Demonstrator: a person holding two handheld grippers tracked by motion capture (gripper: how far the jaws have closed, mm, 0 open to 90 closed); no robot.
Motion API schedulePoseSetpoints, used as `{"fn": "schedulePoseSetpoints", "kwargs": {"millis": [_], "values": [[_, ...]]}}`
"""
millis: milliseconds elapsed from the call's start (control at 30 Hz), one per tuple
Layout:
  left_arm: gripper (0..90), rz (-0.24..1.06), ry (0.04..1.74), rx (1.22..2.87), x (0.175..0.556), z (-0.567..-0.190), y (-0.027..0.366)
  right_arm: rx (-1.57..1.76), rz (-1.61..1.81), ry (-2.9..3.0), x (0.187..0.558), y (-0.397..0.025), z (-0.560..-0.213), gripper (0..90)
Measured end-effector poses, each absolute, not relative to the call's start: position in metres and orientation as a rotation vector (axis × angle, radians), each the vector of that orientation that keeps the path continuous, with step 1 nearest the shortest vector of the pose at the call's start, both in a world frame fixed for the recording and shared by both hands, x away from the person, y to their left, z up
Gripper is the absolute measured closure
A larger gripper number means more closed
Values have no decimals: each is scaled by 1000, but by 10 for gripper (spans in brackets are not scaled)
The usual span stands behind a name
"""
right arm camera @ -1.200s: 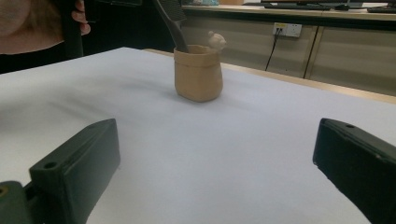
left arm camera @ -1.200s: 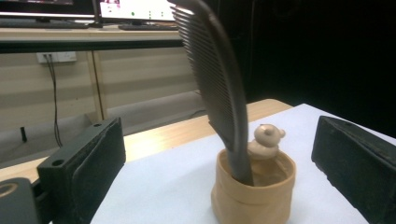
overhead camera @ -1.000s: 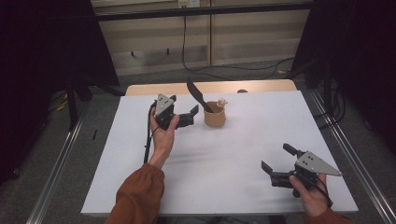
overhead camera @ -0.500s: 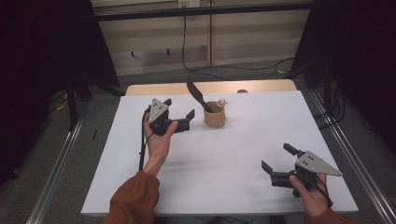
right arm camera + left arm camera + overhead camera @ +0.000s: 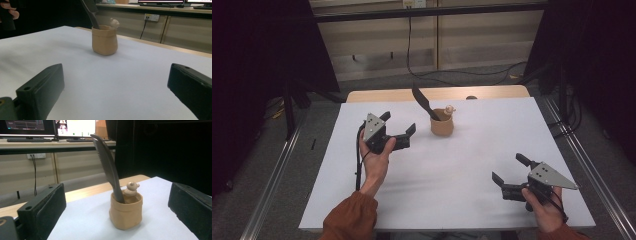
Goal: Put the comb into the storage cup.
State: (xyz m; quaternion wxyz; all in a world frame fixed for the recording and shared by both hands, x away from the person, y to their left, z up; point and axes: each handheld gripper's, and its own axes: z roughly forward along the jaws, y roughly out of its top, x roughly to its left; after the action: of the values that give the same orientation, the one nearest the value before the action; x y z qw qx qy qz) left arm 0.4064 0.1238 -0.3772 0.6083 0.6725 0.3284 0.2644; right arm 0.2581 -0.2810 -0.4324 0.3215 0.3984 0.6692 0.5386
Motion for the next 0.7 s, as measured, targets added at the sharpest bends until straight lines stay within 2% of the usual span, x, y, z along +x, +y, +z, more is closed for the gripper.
{"fn": "schedulePoseSetpoints", "kwargs": {"millis": [267,700], "values": [[20,633,749,1559,394,-379,126,1042,1411,1750,257,-282,-431,3],[24,644,784,1517,371,-391,153,1049,1413,1720,257,-282,-431,0]]}}
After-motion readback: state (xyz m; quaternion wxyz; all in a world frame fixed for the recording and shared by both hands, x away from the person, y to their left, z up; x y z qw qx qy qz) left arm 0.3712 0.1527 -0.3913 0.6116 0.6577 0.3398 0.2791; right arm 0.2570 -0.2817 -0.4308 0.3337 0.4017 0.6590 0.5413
